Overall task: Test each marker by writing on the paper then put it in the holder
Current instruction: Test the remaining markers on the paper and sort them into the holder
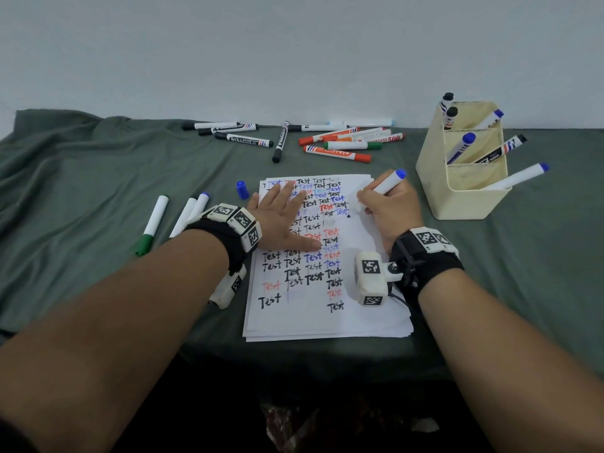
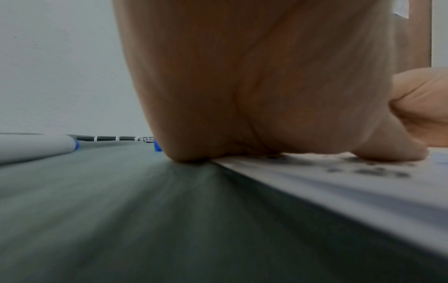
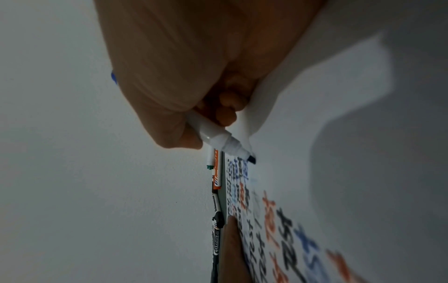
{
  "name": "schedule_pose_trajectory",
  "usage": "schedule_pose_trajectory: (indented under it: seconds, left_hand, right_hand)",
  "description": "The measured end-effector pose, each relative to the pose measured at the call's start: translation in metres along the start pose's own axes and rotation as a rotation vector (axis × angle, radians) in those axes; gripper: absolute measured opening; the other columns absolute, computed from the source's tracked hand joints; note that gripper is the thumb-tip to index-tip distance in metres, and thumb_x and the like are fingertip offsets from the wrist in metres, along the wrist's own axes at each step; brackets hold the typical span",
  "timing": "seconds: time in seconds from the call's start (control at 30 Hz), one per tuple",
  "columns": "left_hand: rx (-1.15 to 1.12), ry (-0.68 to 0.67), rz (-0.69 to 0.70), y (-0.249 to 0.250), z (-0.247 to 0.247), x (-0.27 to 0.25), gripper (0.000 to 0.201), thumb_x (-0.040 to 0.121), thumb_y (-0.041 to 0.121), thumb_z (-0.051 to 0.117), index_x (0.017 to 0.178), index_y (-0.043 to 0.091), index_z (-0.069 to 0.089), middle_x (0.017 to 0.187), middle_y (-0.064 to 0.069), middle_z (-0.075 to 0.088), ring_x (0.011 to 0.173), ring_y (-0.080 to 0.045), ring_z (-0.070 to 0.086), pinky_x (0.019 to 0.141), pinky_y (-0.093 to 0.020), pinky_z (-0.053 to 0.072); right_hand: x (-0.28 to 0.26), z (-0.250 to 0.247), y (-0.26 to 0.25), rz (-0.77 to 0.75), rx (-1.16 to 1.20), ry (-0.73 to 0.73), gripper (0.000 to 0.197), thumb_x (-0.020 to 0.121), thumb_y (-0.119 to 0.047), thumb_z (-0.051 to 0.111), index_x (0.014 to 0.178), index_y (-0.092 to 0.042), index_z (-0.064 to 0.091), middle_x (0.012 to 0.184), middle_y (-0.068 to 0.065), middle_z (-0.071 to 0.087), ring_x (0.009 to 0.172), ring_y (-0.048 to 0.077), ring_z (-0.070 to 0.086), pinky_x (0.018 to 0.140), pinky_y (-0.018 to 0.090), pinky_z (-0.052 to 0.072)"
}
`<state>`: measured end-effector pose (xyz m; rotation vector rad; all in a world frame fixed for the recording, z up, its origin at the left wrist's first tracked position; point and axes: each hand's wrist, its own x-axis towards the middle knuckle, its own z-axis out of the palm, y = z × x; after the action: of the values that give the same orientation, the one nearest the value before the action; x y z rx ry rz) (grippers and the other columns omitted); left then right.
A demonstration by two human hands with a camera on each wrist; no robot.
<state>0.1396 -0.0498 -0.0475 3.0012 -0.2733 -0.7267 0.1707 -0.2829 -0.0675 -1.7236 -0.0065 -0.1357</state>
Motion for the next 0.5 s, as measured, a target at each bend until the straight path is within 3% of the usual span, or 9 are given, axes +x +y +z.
schedule_pose_trajectory:
  seconds: [0.2, 0.33, 0.5]
  left_hand:
    - [0.009, -0.005, 0.003, 0.0003, 0.0003, 0.0005, 0.132, 0.056, 0.100, 0.031, 0.155, 0.032, -0.022, 0.161, 0.004, -0.033, 0.149, -0.020, -0.028, 0.121, -0.055, -0.010]
    - [0.015, 0.003, 0.006, 0.0003, 0.0004, -0.0003, 0.131, 0.056, 0.099, 0.030, 0.156, 0.031, -0.021, 0.161, 0.004, -0.032, 0.149, -0.020, -0.027, 0.121, -0.055, -0.008]
    - [0.016, 0.023, 0.006, -0.0002, 0.0008, 0.0003, 0.132, 0.054, 0.100, 0.031, 0.157, 0.032, -0.017, 0.163, 0.005, -0.028, 0.151, -0.019, -0.022, 0.122, -0.055, -0.005]
  right_hand:
    - [0.0002, 0.0009, 0.0018, -0.004, 0.023, -0.020, 0.026, 0.074, -0.010, 0.072, 0.061, -0.029, 0.061, 0.061, -0.008, 0.064, 0.058, 0.009, 0.058, 0.061, 0.030, 0.050]
    - [0.0009, 0.0011, 0.0014, 0.000, 0.008, 0.007, 0.026, 0.070, -0.011, 0.068, 0.059, -0.034, 0.061, 0.060, -0.014, 0.063, 0.057, 0.005, 0.056, 0.063, 0.033, 0.050]
    - [0.0011, 0.0016, 0.0018, -0.003, 0.091, 0.046, 0.013, 0.073, -0.025, 0.077, 0.068, -0.031, 0.068, 0.067, -0.003, 0.070, 0.060, 0.011, 0.062, 0.064, 0.032, 0.053]
